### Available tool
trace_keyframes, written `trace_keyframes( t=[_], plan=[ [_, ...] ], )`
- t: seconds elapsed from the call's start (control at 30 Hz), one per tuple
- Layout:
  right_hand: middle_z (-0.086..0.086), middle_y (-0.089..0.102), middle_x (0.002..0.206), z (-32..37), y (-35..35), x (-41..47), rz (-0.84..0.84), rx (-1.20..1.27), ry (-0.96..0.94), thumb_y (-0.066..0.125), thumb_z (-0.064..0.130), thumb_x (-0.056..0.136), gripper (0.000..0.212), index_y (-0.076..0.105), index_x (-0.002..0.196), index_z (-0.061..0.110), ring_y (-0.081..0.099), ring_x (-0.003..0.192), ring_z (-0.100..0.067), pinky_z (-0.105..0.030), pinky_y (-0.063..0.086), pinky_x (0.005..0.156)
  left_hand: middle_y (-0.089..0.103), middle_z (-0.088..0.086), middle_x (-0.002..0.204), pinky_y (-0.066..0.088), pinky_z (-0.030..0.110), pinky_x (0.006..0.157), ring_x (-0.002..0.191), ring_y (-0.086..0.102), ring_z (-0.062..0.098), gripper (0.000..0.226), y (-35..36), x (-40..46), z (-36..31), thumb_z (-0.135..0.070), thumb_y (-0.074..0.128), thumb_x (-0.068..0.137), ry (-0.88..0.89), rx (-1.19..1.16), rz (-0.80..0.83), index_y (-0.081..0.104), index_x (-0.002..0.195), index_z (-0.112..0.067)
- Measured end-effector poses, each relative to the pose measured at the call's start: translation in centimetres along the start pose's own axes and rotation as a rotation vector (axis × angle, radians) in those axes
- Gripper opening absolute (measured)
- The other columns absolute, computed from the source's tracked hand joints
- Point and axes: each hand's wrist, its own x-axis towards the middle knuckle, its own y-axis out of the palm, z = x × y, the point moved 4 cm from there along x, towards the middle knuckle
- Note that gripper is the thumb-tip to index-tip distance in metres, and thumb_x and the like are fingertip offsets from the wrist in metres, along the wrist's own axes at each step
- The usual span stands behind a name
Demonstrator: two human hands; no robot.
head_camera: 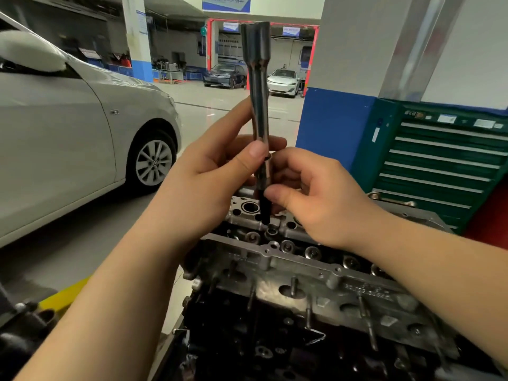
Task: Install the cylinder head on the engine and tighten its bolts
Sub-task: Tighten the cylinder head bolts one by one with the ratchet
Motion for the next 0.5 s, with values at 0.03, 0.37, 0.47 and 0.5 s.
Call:
trace_keyframes(
  t=[0.03,0.37,0.47,0.5],
  plan=[
    [0.019,0.075,0.100,-0.1,-0.1,-0.2,-0.004,0.012,0.000,0.067,0.025,0.088,0.027,0.065,0.097,0.050,0.073,0.102,-0.010,-0.051,0.058,0.093,0.076,0.005,0.123,0.059,0.029,0.089,0.112,0.074,0.023,0.052,0.0,0.2,0.0,-0.017,0.056,0.108,-0.006,-0.009,0.010,0.045,0.158,-0.029],
    [0.007,0.078,0.103,-1.9,0.0,-0.7,0.003,0.120,0.086,0.070,0.024,0.085,0.026,0.067,0.109,0.036,0.075,0.101,-0.016,-0.050,0.062,0.089,0.078,0.008,0.111,0.059,0.027,0.084,0.102,0.076,0.022,0.051,0.7,1.4,1.4,-0.011,0.056,0.104,-0.052,-0.074,0.018,0.049,0.154,-0.019],
    [0.005,0.077,0.101,-2.0,-0.2,-0.7,0.010,0.113,0.085,0.072,0.024,0.082,0.029,0.067,0.109,0.032,0.075,0.098,-0.016,-0.051,0.060,0.093,0.078,0.009,0.111,0.059,0.029,0.085,0.103,0.075,0.023,0.054,1.0,1.5,1.5,-0.015,0.057,0.102,-0.053,-0.104,0.019,0.049,0.154,-0.018],
    [0.005,0.077,0.100,-2.0,-0.2,-0.7,0.011,0.112,0.082,0.073,0.023,0.082,0.029,0.067,0.109,0.032,0.075,0.097,-0.016,-0.051,0.060,0.093,0.078,0.009,0.111,0.059,0.030,0.086,0.104,0.075,0.023,0.054,1.1,1.6,1.4,-0.015,0.057,0.101,-0.049,-0.097,0.022,0.049,0.154,-0.017]
  ],
)
